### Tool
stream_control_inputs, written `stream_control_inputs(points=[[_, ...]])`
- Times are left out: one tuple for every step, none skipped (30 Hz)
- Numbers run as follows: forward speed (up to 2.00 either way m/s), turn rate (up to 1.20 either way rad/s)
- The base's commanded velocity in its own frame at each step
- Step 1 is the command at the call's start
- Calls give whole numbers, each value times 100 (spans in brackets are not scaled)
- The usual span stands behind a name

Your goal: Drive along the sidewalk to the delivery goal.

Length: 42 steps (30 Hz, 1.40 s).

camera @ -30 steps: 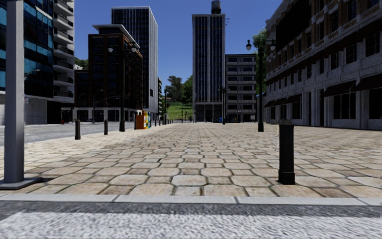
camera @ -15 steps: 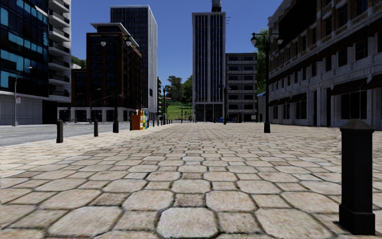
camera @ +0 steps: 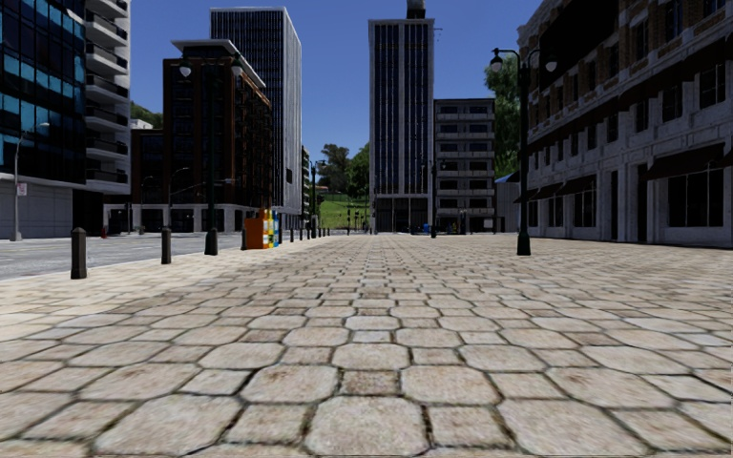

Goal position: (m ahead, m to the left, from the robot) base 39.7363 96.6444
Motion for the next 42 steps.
stream_control_inputs(points=[[115, 0], [115, 0], [115, 0], [115, 0], [115, 0], [115, 0], [115, 0], [115, 0], [115, 0], [115, 0], [115, 0], [115, 0], [115, 0], [115, 0], [115, 0], [115, 0], [115, 0], [115, 0], [115, 0], [115, 0], [115, 0], [116, 0], [116, 0], [116, 0], [116, 0], [116, 0], [116, 0], [114, 0], [114, 0], [110, 0], [106, 0], [105, 0], [160, 0], [200, 0], [200, 0], [200, 0], [200, 0], [200, 0], [200, 0], [200, 0], [200, 0], [200, 0]])
